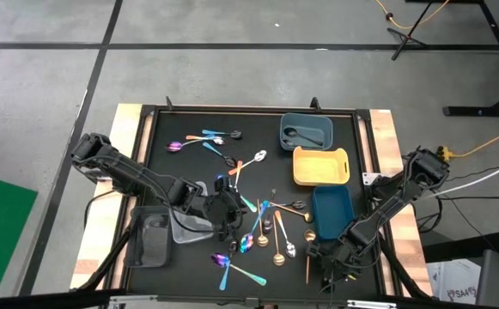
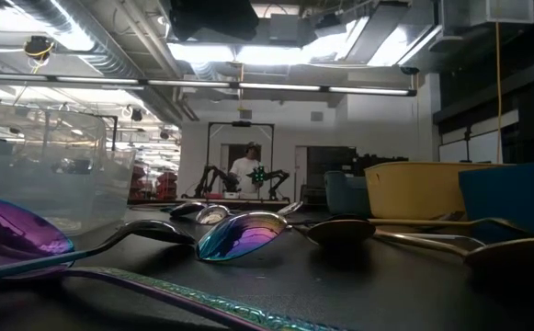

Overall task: Sort silverware by color (type)
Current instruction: Put the black spoon into the light blue bin

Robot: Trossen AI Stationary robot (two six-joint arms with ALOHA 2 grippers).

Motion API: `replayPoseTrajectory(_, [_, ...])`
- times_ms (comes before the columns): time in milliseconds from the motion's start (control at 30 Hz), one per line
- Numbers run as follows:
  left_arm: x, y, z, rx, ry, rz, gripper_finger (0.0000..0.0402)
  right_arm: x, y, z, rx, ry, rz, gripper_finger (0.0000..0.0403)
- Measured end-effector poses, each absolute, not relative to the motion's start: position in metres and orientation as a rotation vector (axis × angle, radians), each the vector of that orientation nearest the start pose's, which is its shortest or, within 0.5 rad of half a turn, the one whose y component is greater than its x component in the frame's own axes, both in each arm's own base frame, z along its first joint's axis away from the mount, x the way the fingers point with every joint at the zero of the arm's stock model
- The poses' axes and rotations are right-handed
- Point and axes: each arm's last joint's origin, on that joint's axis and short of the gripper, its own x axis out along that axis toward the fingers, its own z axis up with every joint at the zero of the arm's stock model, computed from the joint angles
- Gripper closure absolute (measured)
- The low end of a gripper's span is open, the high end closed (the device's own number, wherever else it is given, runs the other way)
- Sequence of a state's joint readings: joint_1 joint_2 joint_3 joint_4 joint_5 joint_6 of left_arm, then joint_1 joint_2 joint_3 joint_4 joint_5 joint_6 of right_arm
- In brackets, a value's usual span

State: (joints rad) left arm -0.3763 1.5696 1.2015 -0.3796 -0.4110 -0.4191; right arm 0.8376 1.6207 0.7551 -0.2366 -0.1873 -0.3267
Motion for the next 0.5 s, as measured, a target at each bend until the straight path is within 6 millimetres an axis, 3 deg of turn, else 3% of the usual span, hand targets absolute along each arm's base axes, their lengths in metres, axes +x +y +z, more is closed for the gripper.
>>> replayPoseTrajectory(200, [0.3195, -0.1138, 0.2712, -0.115, 0.667, 0.175, 0.0327, 0.1843, 0.2123, 0.1336, -0.638, 0.938, 1.086, 0.0397])
replayPoseTrajectory(500, [0.3195, -0.1138, 0.2712, -0.116, 0.667, 0.176, 0.0327, 0.1847, 0.2122, 0.1336, -0.642, 0.937, 1.074, 0.0401])
